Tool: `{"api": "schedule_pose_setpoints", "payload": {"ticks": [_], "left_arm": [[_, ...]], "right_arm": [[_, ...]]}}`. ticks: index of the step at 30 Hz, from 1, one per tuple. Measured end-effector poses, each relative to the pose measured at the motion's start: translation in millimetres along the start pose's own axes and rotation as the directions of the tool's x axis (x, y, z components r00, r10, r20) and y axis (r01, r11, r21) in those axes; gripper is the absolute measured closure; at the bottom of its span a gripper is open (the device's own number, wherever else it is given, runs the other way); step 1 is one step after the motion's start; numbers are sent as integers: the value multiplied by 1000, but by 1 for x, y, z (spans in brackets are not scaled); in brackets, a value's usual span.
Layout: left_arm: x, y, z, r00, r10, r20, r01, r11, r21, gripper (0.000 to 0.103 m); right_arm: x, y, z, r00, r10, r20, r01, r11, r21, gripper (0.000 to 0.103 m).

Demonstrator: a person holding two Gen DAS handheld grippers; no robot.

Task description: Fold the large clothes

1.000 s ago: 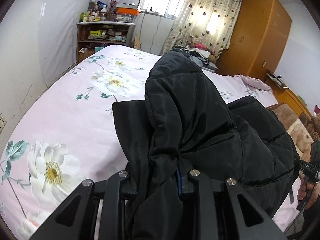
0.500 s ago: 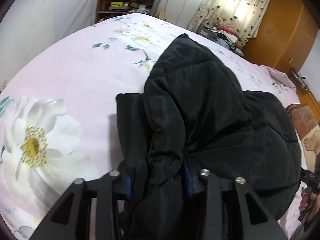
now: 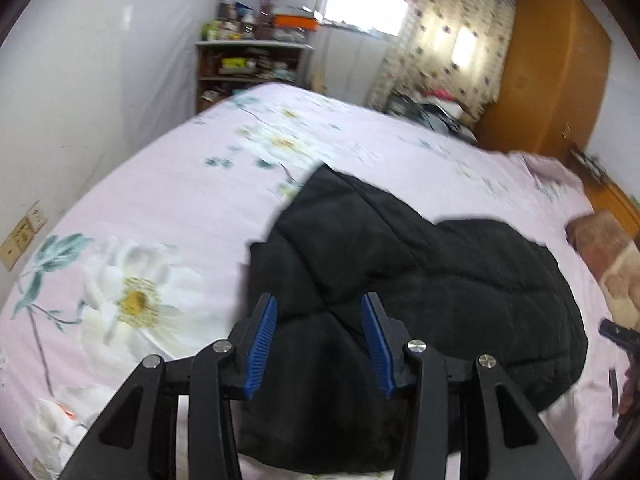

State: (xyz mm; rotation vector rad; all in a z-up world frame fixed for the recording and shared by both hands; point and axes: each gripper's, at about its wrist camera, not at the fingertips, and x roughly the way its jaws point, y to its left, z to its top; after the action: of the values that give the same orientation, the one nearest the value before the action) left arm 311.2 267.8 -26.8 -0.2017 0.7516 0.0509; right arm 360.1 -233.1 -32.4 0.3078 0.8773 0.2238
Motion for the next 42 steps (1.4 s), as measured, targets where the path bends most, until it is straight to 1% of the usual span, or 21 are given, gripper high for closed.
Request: {"api": "schedule_pose_setpoints", "payload": {"ticks": [2,4,6,8,13,15,16,21,23,26,28,31,37,39,42], "left_arm": [[19,-10,-7,998,6,-59,-4,999,36,56],[35,-15,-12,994,22,-109,-18,999,37,56],[39,-18,-12,992,41,-120,-38,999,30,56],[30,-20,-9,994,36,-107,-34,999,20,56],[-11,-39,-12,997,52,-54,-48,996,74,56],[-30,-47,-16,998,45,-34,-42,996,82,56],[-40,-51,-20,999,44,-24,-41,995,89,56],[-86,-72,-41,999,31,-7,-31,994,105,55],[-103,-78,-53,1000,26,-3,-26,995,100,51],[-127,-83,-71,999,36,19,-38,995,93,46],[-141,-85,-82,999,38,19,-39,995,87,44],[-158,-87,-96,999,40,-5,-40,996,78,44],[-191,-94,-123,999,35,-5,-34,994,99,43],[-200,-97,-132,999,45,-11,-43,994,105,43],[-214,-99,-146,999,42,-14,-40,994,104,43]], "right_arm": [[15,7,-6,999,8,-50,-9,1000,-22,44],[34,8,-12,994,-6,-107,2,1000,-31,44],[51,9,-16,988,-47,-150,39,998,-51,44],[49,10,-15,988,-61,-144,54,997,-50,44],[12,20,-16,995,-67,-80,63,997,-50,44],[-6,28,-21,996,-73,-52,71,996,-55,44],[-16,32,-24,996,-81,-38,79,995,-56,44],[-62,57,-45,998,-58,10,59,996,-69,44],[-80,68,-58,999,-44,25,46,996,-82,44],[-99,77,-74,999,-25,37,28,996,-79,44],[-112,81,-88,999,-24,40,27,996,-85,44],[-130,88,-109,999,-22,34,25,996,-86,44],[-162,99,-148,999,-24,41,28,996,-87,44],[-170,104,-158,999,-26,43,30,996,-90,44],[-181,115,-175,999,-23,37,28,993,-117,44]]}}
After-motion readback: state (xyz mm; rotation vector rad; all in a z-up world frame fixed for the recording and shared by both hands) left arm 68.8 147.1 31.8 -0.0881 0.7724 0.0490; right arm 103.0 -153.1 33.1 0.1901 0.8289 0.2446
